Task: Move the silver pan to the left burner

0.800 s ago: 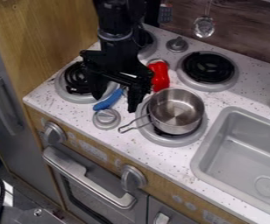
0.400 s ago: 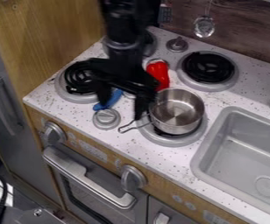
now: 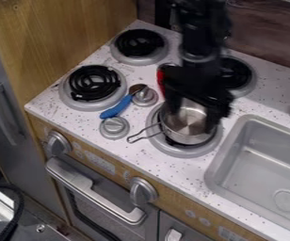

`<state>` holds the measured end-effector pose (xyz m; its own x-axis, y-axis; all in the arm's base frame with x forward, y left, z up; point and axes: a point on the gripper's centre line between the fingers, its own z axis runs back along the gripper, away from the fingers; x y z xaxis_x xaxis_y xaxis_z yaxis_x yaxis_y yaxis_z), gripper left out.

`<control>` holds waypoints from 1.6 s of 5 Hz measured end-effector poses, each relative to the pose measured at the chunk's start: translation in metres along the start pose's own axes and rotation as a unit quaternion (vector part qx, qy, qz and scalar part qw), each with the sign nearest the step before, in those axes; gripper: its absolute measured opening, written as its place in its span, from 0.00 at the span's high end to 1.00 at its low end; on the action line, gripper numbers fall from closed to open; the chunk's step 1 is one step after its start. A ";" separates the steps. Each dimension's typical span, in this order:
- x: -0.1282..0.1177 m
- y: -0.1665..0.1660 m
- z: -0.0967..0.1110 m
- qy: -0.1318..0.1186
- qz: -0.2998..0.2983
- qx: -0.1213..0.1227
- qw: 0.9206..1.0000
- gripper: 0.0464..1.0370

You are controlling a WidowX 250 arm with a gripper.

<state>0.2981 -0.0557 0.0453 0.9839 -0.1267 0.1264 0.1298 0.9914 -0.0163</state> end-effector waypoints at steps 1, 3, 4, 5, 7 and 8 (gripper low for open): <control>0.022 -0.011 -0.017 -0.009 -0.001 0.011 1.000 0.04; 0.056 0.008 -0.057 -0.025 0.009 0.057 0.998 0.04; 0.057 0.015 -0.076 -0.007 0.032 0.051 0.998 0.04; 0.056 0.016 -0.090 0.003 0.036 0.048 0.998 0.08; 0.057 0.013 -0.102 0.007 0.030 0.034 0.999 0.58; 0.056 0.019 -0.101 0.010 0.015 0.047 0.999 0.83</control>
<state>0.3685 -0.0474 -0.0483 0.9895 -0.0968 0.1073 0.0892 0.9933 0.0742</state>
